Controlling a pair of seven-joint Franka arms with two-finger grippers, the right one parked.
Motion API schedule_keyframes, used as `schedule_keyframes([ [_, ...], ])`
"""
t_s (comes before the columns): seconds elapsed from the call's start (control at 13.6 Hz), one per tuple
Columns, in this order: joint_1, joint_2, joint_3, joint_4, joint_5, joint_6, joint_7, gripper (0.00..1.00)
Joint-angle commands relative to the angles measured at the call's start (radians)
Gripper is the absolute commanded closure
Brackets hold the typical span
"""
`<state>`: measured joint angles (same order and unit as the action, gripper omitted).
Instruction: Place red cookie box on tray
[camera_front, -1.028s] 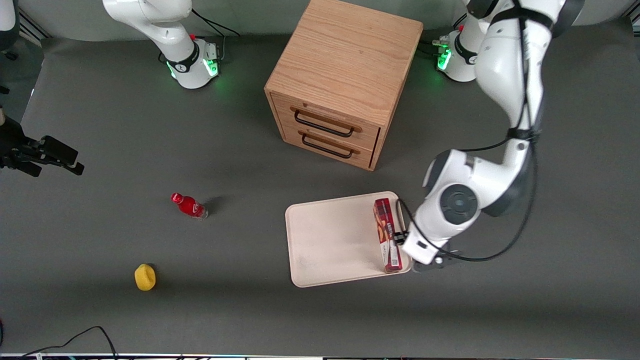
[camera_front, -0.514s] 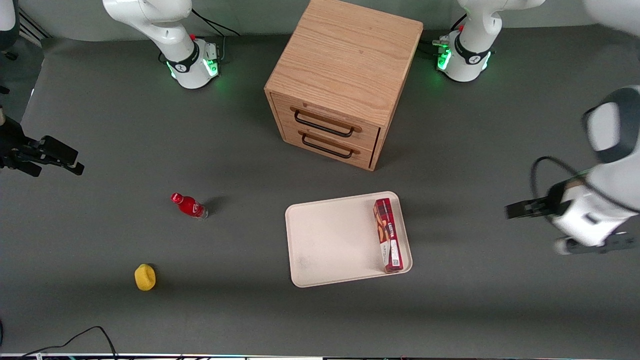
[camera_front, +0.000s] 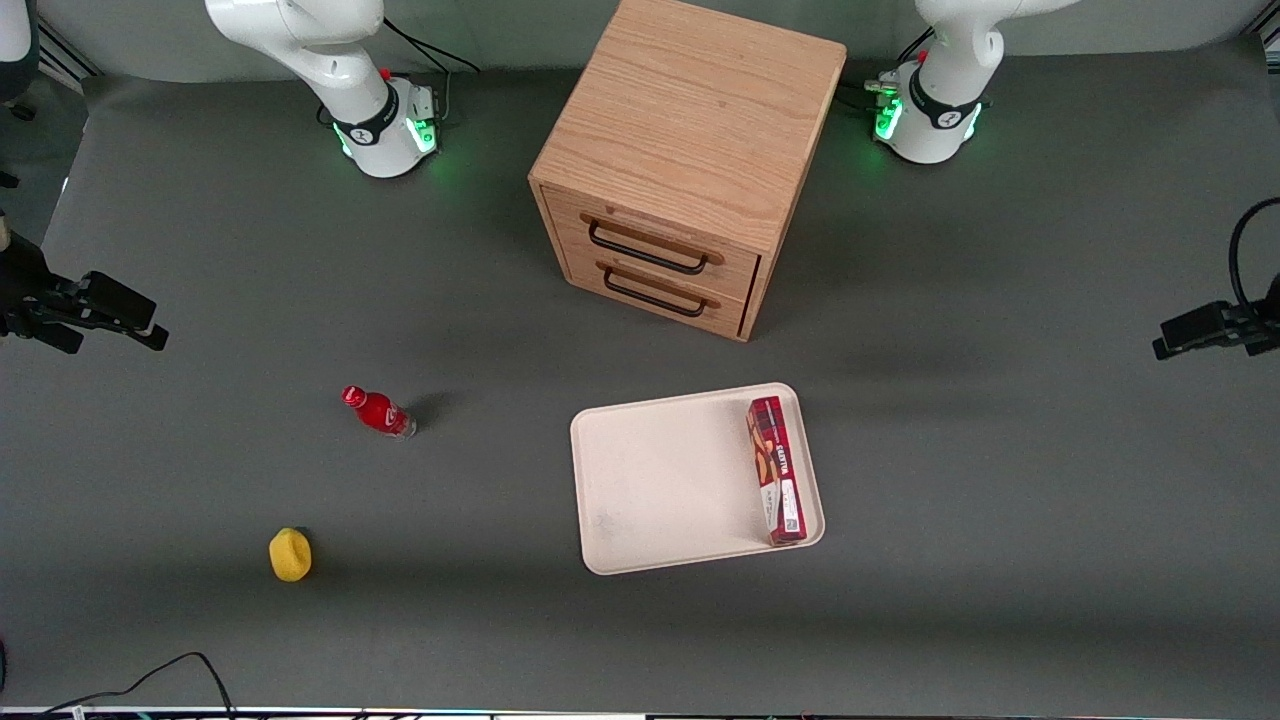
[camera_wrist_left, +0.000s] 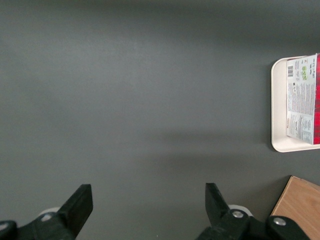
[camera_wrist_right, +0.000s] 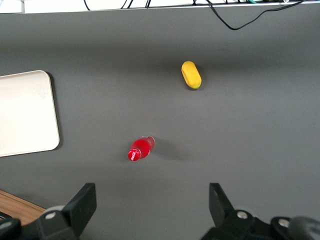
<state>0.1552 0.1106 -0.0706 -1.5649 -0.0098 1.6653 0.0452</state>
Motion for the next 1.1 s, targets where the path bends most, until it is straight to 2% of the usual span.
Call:
schedule_keyframes([
  [0.0, -0.016, -0.106, -0.008, -0.181, 0.002, 0.085, 0.001, 0.0],
  [0.29, -0.043, -0.155, -0.009, -0.233, 0.001, 0.096, -0.019, 0.0],
  [1.03, -0.083, -0.068, -0.009, -0.098, -0.001, 0.028, -0.01, 0.0],
])
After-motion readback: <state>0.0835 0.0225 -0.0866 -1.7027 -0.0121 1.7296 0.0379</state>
